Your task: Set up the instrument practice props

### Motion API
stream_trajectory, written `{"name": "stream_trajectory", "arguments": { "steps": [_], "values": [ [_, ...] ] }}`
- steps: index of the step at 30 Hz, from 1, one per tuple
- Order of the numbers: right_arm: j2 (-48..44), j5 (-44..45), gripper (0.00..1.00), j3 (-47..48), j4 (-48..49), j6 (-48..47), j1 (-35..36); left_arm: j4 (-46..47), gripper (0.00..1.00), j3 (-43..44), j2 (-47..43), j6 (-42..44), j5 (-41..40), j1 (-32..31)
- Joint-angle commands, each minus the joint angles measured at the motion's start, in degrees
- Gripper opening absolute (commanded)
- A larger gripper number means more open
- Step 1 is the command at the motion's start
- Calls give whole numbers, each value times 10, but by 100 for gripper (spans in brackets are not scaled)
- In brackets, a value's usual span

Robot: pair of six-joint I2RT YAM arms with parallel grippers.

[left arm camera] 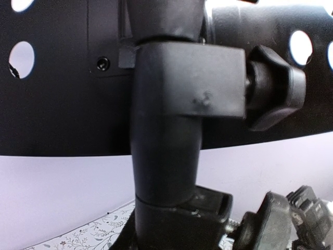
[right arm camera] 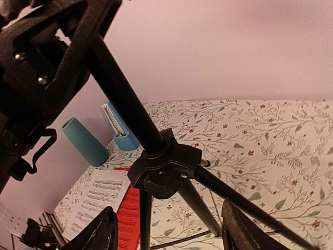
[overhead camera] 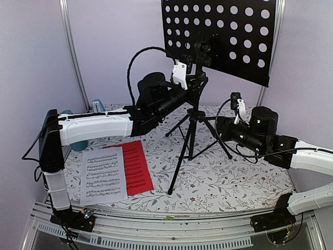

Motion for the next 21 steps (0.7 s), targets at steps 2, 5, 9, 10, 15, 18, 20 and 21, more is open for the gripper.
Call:
{"name": "stream_trajectory", "arguments": {
  "steps": [2, 5, 9, 10, 15, 18, 20, 21],
  "values": [
    [-47, -86, 77, -25, 9, -90, -38, 35, 12, 8, -28, -2, 22, -10],
    [-51, -103, 85, -29, 5, -127, -57, 36, 23, 3, -31, -6, 25, -11],
    [-43, -169, 89, -26, 10, -142, -104, 29, 45, -6, -41, -14, 29, -11],
    [-39, -190, 91, -25, 13, -144, -116, 26, 51, -10, -45, -15, 29, -11],
    [-12, -284, 99, -25, 41, -147, -161, 14, 74, -39, -69, -23, 34, -11],
    [10, -325, 100, -24, 47, -161, -176, -8, 83, -57, -84, -27, 37, -11],
    [21, -353, 100, -29, 57, -172, -188, -16, 90, -78, -99, -35, 39, -11],
    [27, -367, 99, -32, 63, -176, -195, -21, 93, -88, -106, -41, 37, -11]
  ]
}}
